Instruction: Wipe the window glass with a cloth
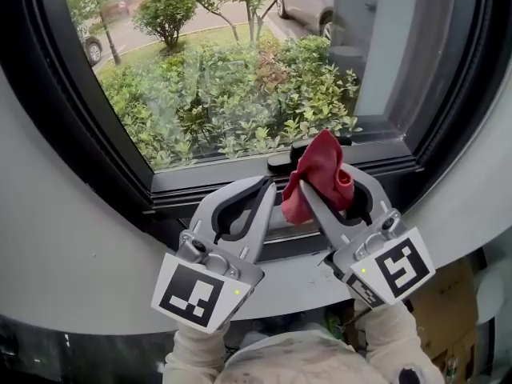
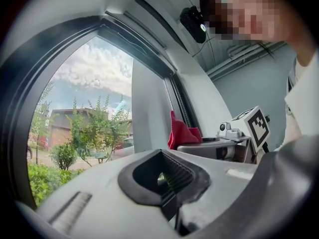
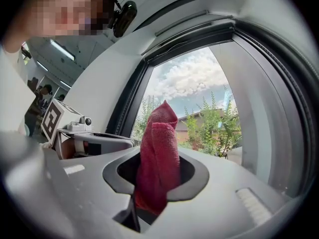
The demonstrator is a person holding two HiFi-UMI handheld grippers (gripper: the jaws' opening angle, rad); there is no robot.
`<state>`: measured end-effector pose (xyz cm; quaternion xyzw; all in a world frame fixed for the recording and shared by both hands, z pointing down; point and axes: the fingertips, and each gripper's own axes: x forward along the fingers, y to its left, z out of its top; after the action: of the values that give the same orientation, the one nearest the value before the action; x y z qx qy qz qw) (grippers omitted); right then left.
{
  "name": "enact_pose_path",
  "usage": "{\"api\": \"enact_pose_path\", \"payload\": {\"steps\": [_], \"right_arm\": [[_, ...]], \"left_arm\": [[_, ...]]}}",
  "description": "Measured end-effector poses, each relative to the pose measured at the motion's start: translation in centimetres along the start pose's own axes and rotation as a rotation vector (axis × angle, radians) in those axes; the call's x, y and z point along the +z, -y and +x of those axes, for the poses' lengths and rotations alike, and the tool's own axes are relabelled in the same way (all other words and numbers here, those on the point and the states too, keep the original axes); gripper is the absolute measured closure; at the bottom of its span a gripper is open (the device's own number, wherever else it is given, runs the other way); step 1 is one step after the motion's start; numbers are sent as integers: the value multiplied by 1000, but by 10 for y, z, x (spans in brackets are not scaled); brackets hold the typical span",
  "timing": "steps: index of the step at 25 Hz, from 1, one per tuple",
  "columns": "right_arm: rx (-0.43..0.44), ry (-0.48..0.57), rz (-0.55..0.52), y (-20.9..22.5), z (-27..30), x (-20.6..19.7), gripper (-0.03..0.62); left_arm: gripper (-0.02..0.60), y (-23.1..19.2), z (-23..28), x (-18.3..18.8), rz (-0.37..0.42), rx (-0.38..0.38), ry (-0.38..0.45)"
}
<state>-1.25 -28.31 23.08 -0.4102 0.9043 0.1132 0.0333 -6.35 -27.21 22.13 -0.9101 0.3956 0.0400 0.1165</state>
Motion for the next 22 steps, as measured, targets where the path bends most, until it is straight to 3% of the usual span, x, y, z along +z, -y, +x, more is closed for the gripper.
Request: {"api": "enact_pose_path", "payload": {"steps": [22], "right_arm": [[53,37,50,-9,1,8,462]], "left_arm": [[581,4,-3,7,10,17,0]]}}
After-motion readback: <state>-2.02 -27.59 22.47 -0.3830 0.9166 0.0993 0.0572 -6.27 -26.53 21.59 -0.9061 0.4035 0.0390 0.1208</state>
